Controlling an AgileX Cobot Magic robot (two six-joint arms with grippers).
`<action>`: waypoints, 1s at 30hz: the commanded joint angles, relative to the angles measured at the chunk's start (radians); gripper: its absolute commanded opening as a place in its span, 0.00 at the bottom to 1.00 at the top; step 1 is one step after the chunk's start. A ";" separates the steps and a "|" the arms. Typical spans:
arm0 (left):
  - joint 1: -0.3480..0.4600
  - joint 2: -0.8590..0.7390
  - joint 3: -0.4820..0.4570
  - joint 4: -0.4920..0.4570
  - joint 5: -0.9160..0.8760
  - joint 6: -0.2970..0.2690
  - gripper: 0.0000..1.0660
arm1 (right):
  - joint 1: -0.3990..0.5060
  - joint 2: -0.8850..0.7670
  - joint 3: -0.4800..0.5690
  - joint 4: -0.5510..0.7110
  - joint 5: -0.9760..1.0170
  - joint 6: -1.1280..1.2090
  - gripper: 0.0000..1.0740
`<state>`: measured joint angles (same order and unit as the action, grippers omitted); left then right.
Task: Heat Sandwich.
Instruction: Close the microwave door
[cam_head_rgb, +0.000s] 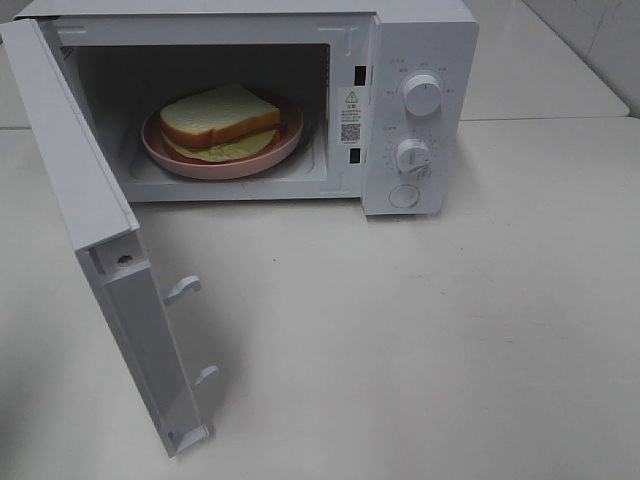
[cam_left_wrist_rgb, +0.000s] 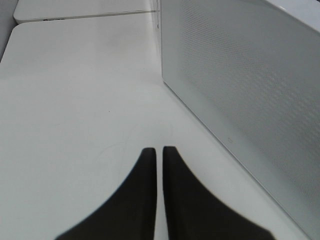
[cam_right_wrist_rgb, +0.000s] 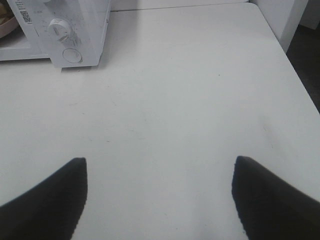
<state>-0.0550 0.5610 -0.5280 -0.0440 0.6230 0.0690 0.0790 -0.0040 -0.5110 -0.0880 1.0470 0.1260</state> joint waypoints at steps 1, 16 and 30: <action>-0.002 0.085 0.006 0.006 -0.143 0.001 0.00 | -0.009 -0.027 0.004 -0.002 -0.006 0.007 0.71; -0.002 0.443 0.169 0.027 -0.777 0.000 0.00 | -0.009 -0.027 0.004 -0.002 -0.006 0.007 0.71; -0.078 0.659 0.171 0.175 -1.162 -0.041 0.00 | -0.009 -0.027 0.004 -0.002 -0.006 0.007 0.71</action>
<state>-0.1280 1.2020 -0.3590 0.1060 -0.4740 0.0540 0.0790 -0.0040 -0.5110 -0.0880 1.0470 0.1260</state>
